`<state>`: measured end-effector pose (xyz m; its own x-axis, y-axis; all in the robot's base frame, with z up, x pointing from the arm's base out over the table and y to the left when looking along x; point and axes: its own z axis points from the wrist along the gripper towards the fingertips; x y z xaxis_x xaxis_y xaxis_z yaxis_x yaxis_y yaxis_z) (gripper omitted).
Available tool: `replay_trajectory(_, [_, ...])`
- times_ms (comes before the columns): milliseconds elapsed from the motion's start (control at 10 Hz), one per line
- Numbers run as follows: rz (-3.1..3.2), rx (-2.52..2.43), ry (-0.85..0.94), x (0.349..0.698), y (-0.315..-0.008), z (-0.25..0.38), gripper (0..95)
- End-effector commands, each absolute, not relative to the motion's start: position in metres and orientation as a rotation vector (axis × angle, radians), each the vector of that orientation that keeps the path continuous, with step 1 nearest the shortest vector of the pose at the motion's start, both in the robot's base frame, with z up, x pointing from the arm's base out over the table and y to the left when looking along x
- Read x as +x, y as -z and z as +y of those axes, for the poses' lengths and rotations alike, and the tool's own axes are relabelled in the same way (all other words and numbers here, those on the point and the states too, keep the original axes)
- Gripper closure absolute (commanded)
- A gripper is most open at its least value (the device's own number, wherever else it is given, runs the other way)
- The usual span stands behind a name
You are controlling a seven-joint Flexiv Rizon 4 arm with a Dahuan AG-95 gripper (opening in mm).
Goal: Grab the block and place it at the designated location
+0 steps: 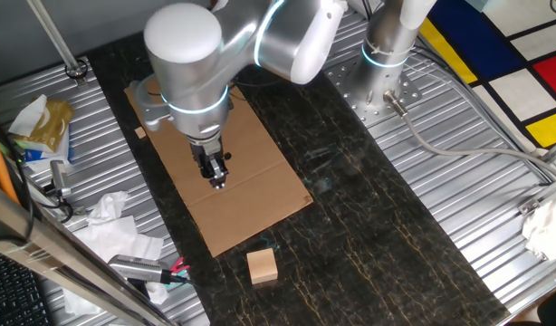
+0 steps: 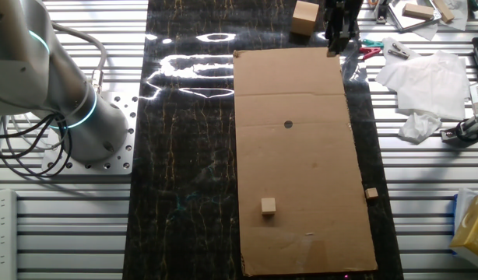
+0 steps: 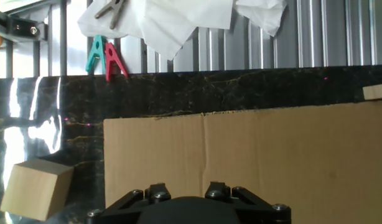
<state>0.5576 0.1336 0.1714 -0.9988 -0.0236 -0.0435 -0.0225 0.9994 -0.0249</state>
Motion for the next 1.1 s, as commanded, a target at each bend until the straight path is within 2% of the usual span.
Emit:
replay_trajectory(100, [3.087, -0.121, 0.015, 0.5580, -0.1717, 0.1340, 57.0])
replay_trajectory(1100, [3.064, -0.221, 0.005, 0.5580, -0.1717, 0.1340, 57.0])
